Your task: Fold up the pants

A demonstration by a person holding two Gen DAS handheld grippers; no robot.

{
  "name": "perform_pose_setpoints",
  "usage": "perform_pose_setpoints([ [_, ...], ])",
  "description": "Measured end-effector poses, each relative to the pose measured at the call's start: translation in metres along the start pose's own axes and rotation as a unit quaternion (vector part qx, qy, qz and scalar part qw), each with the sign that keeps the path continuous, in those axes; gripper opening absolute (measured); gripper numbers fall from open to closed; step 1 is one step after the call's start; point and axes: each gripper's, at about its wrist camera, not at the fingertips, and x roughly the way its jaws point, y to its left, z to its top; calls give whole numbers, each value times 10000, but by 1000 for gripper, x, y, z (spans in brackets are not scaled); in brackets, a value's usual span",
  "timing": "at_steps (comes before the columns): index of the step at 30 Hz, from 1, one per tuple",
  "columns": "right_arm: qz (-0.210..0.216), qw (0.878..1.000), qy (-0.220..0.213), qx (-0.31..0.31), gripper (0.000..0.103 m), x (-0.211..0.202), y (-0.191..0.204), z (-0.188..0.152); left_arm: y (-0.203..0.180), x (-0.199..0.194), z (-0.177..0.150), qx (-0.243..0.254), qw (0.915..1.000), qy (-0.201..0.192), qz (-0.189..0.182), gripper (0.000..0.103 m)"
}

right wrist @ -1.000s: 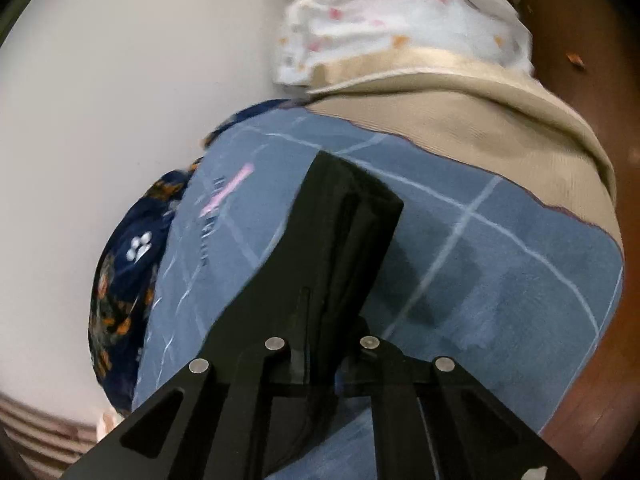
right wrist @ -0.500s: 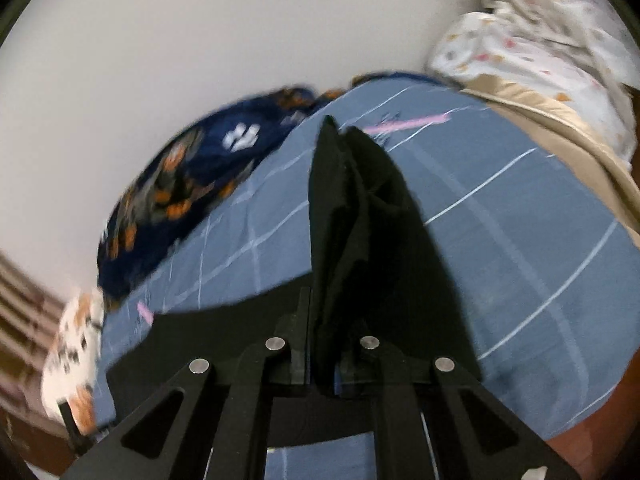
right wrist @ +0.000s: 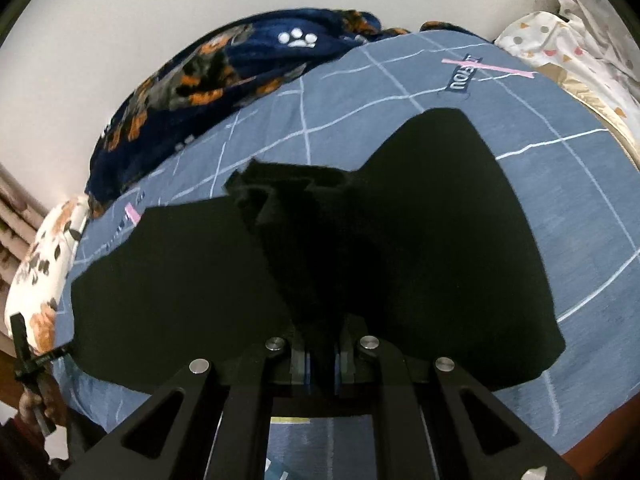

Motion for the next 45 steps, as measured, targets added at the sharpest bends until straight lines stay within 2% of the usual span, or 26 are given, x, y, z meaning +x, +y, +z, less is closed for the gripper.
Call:
perform_pose_setpoints([
  [7, -64, 9996, 109, -263, 12, 8, 13, -10, 1, 0, 1, 0, 10000, 17, 12, 64],
  [12, 120, 9994, 190, -259, 17, 8, 14, -10, 2, 1, 2, -18, 10000, 17, 16, 66],
  [13, 162, 9993, 202, -273, 22, 8, 15, -11, 2, 2, 2, -23, 10000, 16, 16, 66],
  [14, 304, 9989, 232, -269, 32, 7, 17, -11, 3, 2, 2, -26, 10000, 18, 13, 66],
  [15, 419, 9985, 248, -266, 38, 7, 18, -12, 3, 2, 2, -27, 10000, 20, 13, 67],
  [17, 651, 9972, 246, -289, 58, 5, 23, -14, 3, 2, 2, -22, 10000, 20, 17, 67],
  [20, 810, 9956, 248, -397, 66, 4, 30, -18, 3, 2, 2, -27, 10000, 24, 11, 67],
  [23, 1146, 9925, 296, -301, 67, 2, 29, -22, 3, 3, 1, -22, 10000, 25, 19, 68],
  [25, 1557, 9871, 362, -90, 67, 0, 24, -24, 3, 3, 2, -22, 10000, 21, 21, 69],
  [29, 2119, 9755, 453, 376, 67, 0, 11, -27, 4, 3, 2, -29, 10000, 21, 15, 69],
  [33, 2919, 9460, 334, 1372, 67, 2, -17, -28, 4, 3, 2, -32, 10000, 24, 18, 70],
  [36, 3126, 9342, 211, 1704, 67, 1, -28, -30, 4, 3, 2, -26, 10000, 25, 14, 70],
  [43, 3222, 9328, 290, 1588, 67, 3, -21, -35, 4, 3, 2, -30, 10000, 29, 22, 71],
  [45, 3483, 9211, 390, 1696, 67, 1, -22, -35, 5, 3, 2, -29, 10000, 38, 26, 71],
])
